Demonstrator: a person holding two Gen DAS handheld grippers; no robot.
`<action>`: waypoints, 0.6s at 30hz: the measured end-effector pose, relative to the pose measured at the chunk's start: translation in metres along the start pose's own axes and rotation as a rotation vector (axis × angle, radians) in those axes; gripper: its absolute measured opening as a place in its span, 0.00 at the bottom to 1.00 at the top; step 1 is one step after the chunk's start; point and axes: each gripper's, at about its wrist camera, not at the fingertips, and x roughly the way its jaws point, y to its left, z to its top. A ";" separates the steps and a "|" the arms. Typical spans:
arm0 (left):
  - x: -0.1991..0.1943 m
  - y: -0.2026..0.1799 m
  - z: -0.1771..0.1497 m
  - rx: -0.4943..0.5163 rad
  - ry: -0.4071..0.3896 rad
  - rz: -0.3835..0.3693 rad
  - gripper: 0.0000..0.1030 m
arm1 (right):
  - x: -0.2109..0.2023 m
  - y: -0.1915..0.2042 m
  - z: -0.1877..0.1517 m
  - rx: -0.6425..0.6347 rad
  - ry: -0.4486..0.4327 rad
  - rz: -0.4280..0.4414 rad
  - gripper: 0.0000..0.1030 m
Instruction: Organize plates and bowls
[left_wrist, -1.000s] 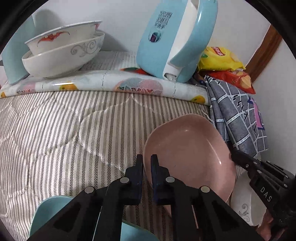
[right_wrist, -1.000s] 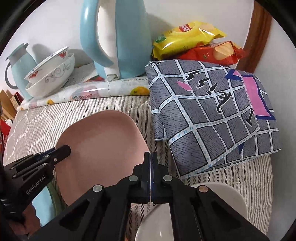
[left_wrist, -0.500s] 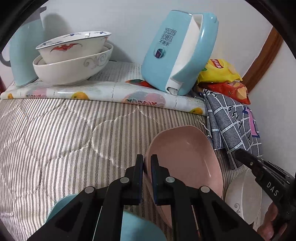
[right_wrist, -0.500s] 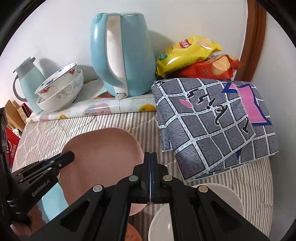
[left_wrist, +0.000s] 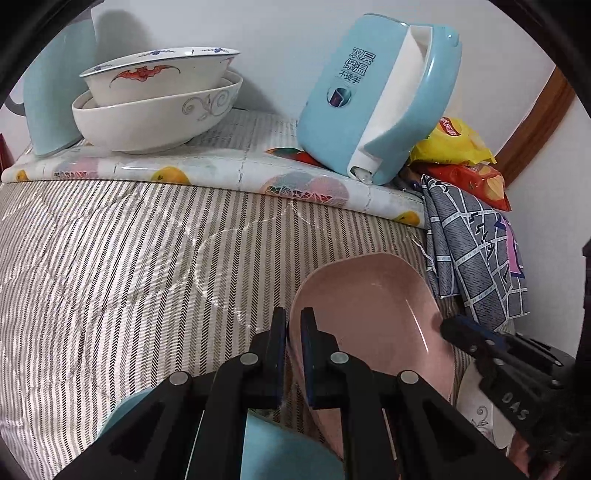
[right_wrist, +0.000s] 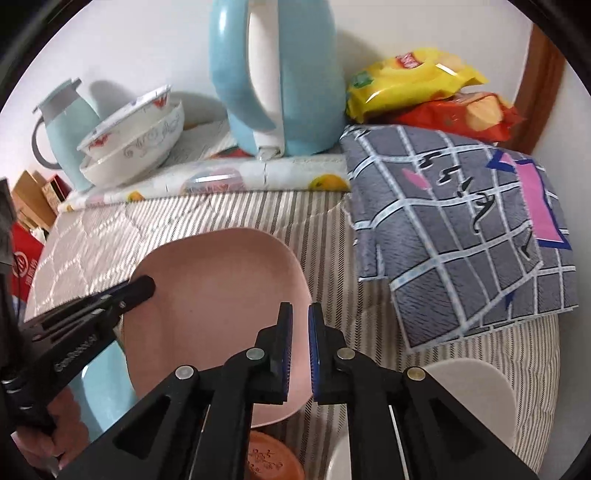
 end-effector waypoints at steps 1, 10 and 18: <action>0.001 0.001 0.000 -0.002 0.004 -0.004 0.08 | 0.003 0.001 0.001 -0.002 0.006 0.001 0.08; 0.011 -0.001 -0.001 0.010 0.021 -0.006 0.08 | 0.022 0.003 0.001 -0.007 0.033 0.003 0.01; 0.013 0.001 -0.003 0.002 0.035 0.003 0.08 | 0.002 -0.009 0.007 0.016 -0.030 -0.017 0.11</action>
